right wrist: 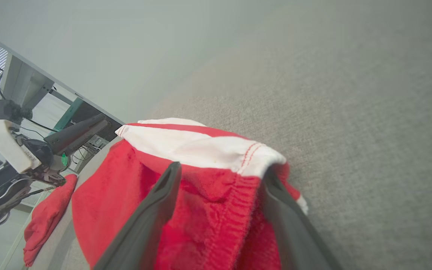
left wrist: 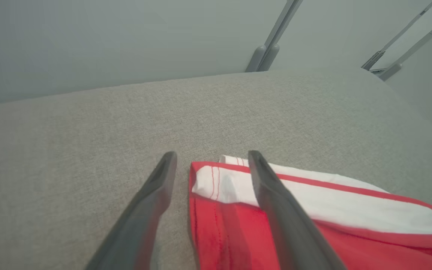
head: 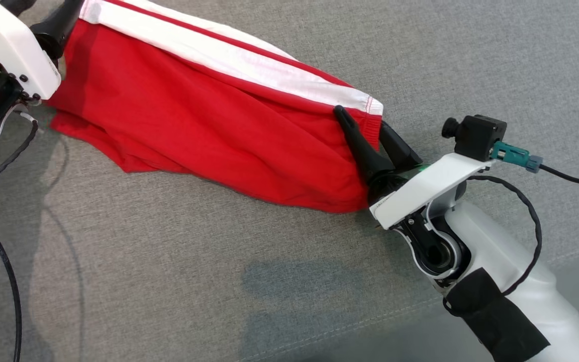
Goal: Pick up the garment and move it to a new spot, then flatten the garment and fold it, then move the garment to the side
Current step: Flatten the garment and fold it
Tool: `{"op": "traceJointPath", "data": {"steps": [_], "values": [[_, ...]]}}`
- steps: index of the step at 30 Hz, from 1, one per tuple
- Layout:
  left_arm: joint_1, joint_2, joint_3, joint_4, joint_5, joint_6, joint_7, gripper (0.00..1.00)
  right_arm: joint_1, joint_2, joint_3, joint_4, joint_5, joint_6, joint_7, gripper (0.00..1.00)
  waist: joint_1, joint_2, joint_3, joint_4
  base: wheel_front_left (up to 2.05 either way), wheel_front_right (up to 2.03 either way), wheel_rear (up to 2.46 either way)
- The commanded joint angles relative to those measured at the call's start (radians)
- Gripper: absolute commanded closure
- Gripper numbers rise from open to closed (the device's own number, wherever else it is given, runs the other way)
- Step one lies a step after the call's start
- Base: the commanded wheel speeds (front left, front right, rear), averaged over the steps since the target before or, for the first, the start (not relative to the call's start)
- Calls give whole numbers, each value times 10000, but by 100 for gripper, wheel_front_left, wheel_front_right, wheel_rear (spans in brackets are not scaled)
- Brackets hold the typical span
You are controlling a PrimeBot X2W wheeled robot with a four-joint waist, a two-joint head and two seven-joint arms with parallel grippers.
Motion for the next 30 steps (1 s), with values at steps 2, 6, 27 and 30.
{"op": "traceJointPath", "data": {"steps": [2,6,27,30], "values": [[-298,598,239,-338,77,-72,-286,0,361,-122,83,-21,10,44,-210,0,0,0,-141,125,0,0,0],[61,817,67,-664,367,-72,-959,0,723,-443,-19,-28,-245,44,-395,0,0,0,-414,383,0,0,0],[5458,2102,320,-5394,897,3316,-3411,0,4906,300,-3366,-1874,-5318,44,-473,0,0,0,-2036,999,0,0,0],[6051,2327,396,-6045,896,3815,-3476,0,5416,565,-3704,-2335,-5841,44,-300,0,0,0,-2099,948,0,0,0]]}}
